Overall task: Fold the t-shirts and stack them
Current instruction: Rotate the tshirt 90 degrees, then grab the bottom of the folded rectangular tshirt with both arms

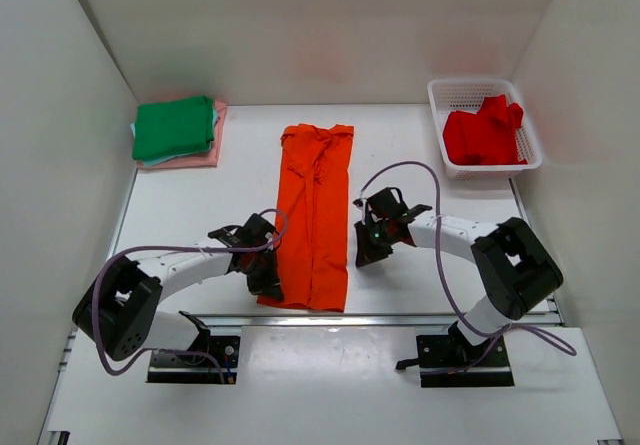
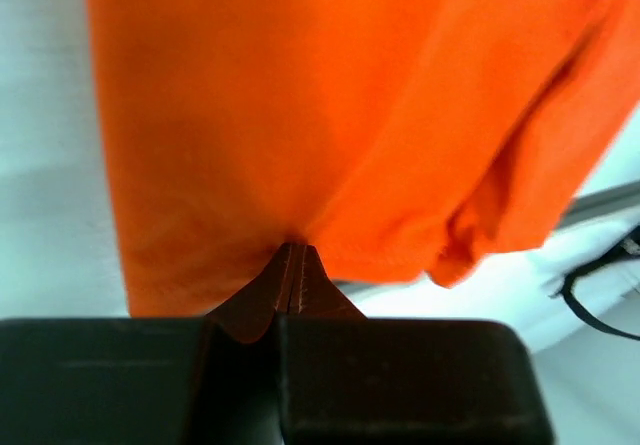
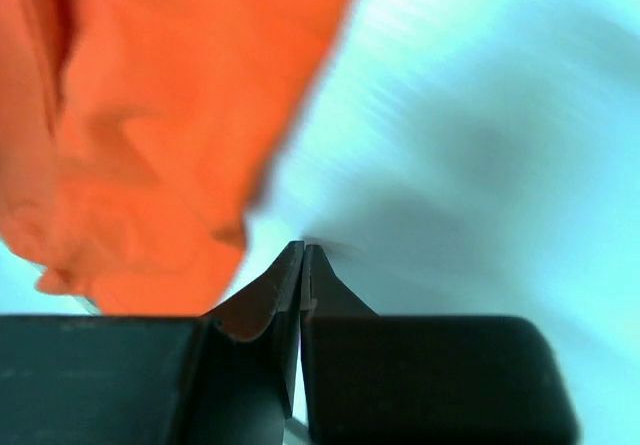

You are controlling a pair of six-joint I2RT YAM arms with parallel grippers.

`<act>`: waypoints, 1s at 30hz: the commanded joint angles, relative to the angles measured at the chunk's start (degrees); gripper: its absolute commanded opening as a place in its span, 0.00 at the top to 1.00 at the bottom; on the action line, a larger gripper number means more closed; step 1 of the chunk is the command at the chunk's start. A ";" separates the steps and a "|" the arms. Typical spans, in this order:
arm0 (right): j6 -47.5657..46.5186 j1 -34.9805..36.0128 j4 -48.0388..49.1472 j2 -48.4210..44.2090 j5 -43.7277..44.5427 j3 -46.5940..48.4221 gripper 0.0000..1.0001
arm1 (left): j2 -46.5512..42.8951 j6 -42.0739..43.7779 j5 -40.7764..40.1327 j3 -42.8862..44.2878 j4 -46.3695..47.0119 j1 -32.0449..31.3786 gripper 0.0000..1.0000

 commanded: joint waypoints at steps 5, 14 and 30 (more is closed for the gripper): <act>2.20 -0.32 -12.21 -13.02 5.09 0.81 1.00 | -5.80 -3.41 3.13 9.62 -4.51 3.06 0.99; 28.02 8.81 2.80 -24.46 1.92 -15.53 0.83 | -16.06 1.07 -1.43 1.92 -12.06 7.20 0.77; 40.37 17.62 12.48 -18.05 3.60 -20.02 0.48 | -26.02 5.11 -6.89 -9.43 -8.82 14.06 0.55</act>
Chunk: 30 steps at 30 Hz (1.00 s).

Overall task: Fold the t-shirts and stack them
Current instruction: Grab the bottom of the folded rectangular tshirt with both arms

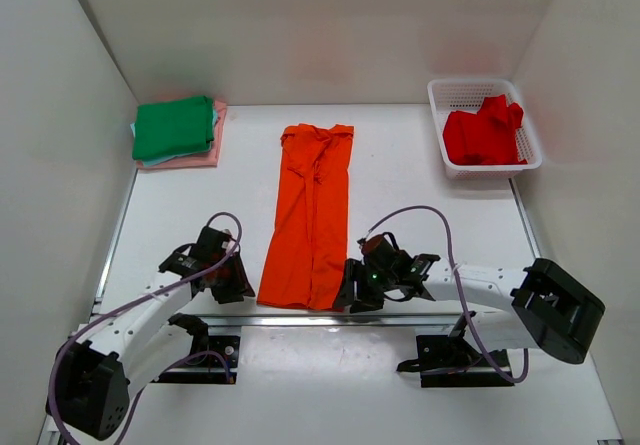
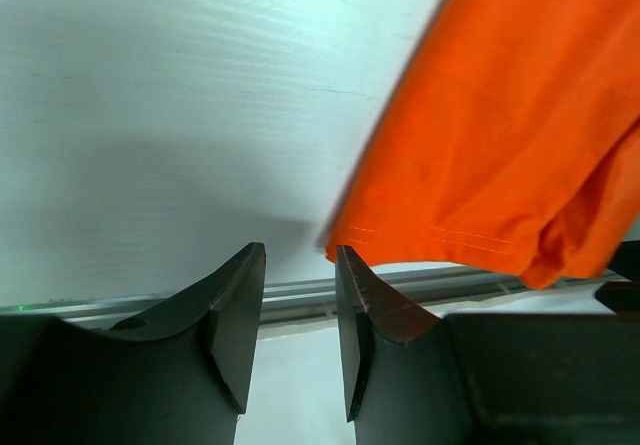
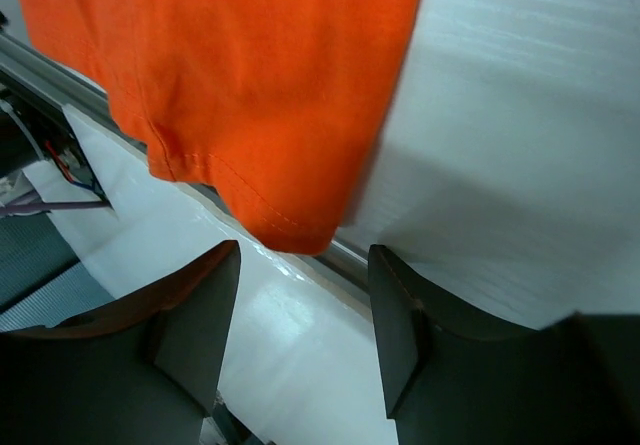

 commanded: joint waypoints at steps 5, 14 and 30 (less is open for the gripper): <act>1.89 0.28 4.40 3.40 0.40 -0.70 0.47 | -0.12 -1.78 0.49 -2.73 5.70 -1.09 0.52; 1.29 0.46 5.20 5.60 -0.04 -0.18 0.58 | 3.92 -6.00 0.68 -4.49 13.17 -3.47 0.55; -9.61 -6.92 -4.02 6.04 -7.77 9.40 1.00 | 6.13 -5.91 4.98 3.23 9.41 -2.14 1.00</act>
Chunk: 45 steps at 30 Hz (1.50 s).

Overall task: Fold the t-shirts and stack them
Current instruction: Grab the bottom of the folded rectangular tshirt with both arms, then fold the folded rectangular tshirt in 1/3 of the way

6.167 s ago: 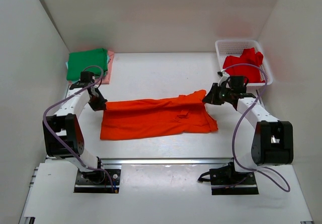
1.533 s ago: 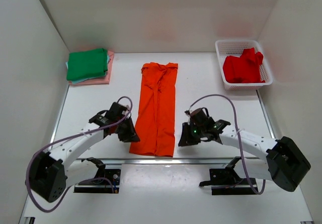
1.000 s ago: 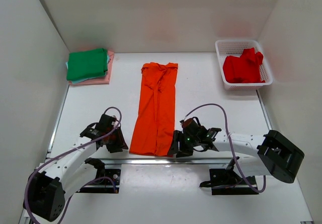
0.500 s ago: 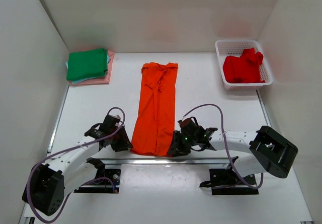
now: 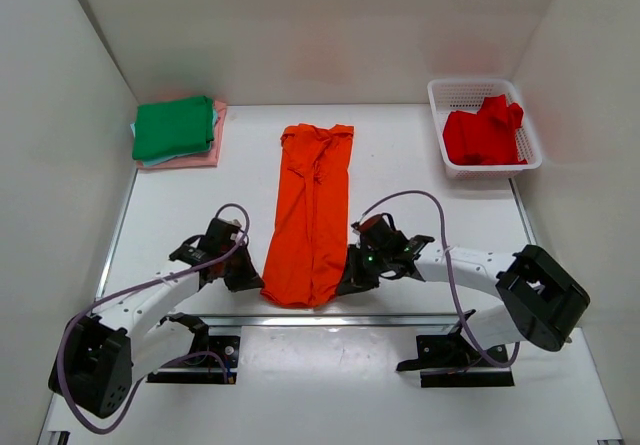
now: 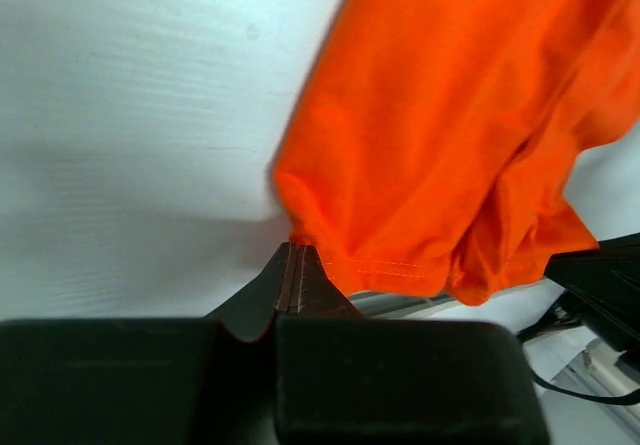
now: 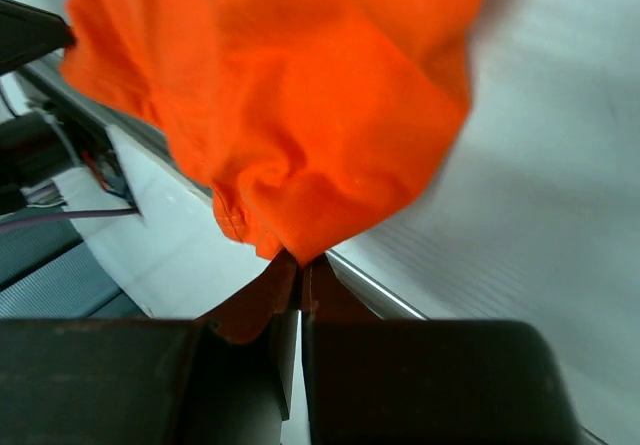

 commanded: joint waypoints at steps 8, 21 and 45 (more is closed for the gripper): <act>-7.99 -5.16 -6.14 1.92 -4.42 10.41 1.00 | 4.58 2.40 2.49 14.32 -2.89 2.06 1.00; -19.68 -20.27 -17.13 14.04 -8.46 30.89 1.00 | 24.08 3.55 2.67 34.62 -3.94 9.35 1.00; -29.18 -30.31 -27.86 43.06 -3.82 70.03 0.75 | 57.67 2.32 9.08 67.61 1.94 16.47 0.68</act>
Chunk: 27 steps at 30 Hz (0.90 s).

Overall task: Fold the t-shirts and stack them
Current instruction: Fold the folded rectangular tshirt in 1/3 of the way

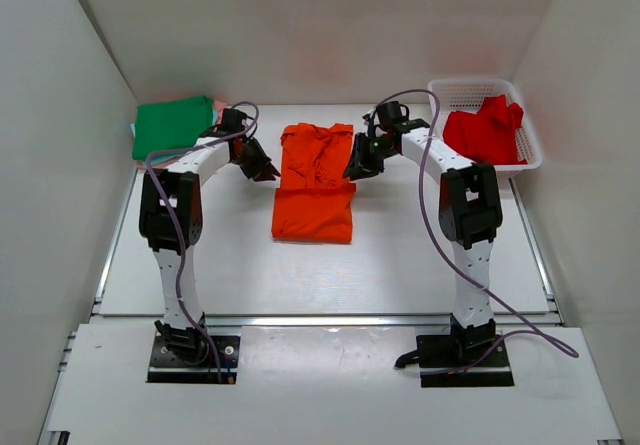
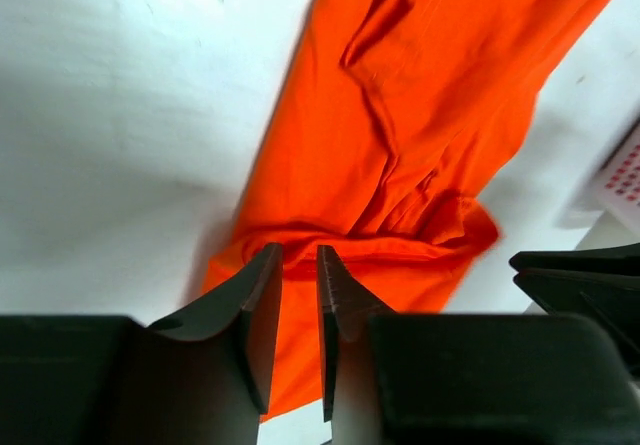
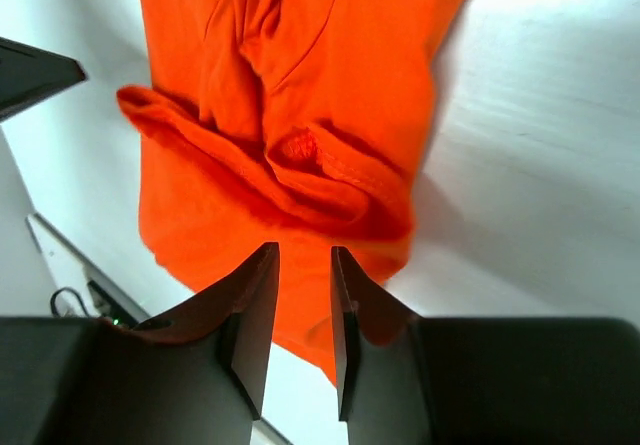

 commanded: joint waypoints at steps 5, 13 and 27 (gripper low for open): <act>0.23 -1.55 5.86 -11.04 6.45 -11.16 0.70 | -9.42 -0.59 5.36 -6.95 6.52 4.88 0.66; 3.46 2.58 15.97 -25.90 8.39 -37.70 0.61 | -24.88 0.56 1.77 -32.71 13.81 1.20 0.59; 16.39 9.35 34.26 -26.80 5.58 -54.18 0.59 | -31.42 -7.10 -7.64 -45.39 22.53 -6.46 0.59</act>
